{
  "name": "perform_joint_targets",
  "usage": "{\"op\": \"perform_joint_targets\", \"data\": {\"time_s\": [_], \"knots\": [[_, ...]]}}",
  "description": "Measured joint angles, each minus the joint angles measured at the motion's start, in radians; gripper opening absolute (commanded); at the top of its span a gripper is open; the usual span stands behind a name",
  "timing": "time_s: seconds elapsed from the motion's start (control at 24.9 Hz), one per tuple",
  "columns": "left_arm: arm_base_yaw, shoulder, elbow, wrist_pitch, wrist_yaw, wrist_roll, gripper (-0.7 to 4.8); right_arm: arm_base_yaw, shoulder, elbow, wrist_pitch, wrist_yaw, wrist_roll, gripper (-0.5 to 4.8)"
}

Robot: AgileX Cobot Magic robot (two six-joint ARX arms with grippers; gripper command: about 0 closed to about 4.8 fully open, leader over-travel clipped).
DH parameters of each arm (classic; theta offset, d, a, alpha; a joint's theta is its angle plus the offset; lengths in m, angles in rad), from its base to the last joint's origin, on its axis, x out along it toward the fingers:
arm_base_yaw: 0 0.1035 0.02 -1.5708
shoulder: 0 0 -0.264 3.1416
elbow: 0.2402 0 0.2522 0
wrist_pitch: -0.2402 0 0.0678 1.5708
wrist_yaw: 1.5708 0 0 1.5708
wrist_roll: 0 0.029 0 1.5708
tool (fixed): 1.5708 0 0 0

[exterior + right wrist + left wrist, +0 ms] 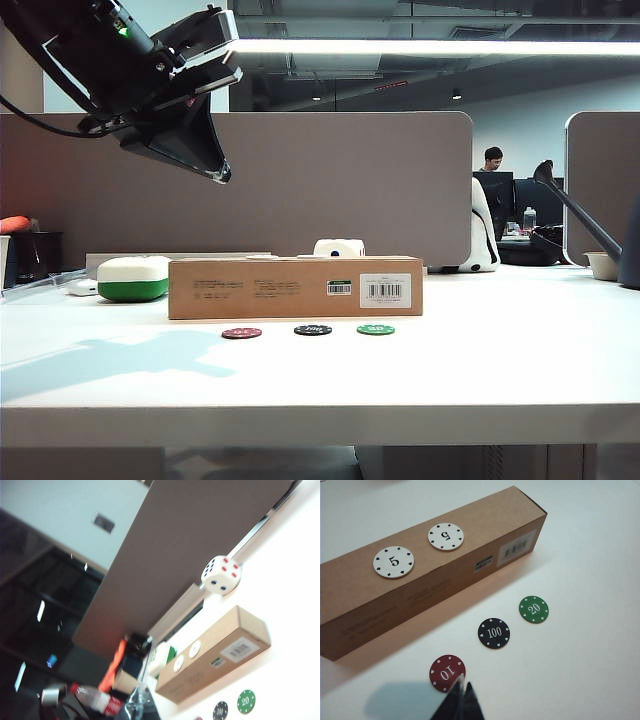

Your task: Push the chip, whose value equals the sum of all the chip values on the rectangular box, forward next to the box.

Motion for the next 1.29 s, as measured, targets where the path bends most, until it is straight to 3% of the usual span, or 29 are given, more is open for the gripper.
{"op": "perform_joint_targets", "data": {"time_s": [0.28,0.4,0.56,0.68,0.76,0.92,1.29], "knots": [[0.0,0.0,0.0,0.0,0.0,0.0,-0.05,0.215,0.366,0.11,0.028,0.1,-0.123,-0.05],[0.0,0.0,0.0,-0.001,0.0,0.0,-0.05,0.366,0.636,0.179,0.153,0.122,-0.207,-0.05],[0.0,0.0,0.0,-0.002,-0.001,0.0,-0.05,0.447,0.897,0.25,0.272,0.129,-0.272,-0.05],[0.0,0.0,0.0,0.001,0.0,0.0,-0.05,0.505,1.274,0.443,0.36,-0.017,-0.283,-0.05],[0.0,0.0,0.0,0.001,0.0,0.0,-0.05,0.521,1.413,0.534,0.36,-0.085,-0.285,-0.05],[0.0,0.0,0.0,0.004,0.0,0.0,-0.05,0.528,1.553,0.633,0.364,-0.101,-0.317,-0.05],[0.0,0.0,0.0,0.004,0.0,0.0,-0.05,0.536,1.664,0.784,0.202,-0.118,-0.394,-0.05]]}}
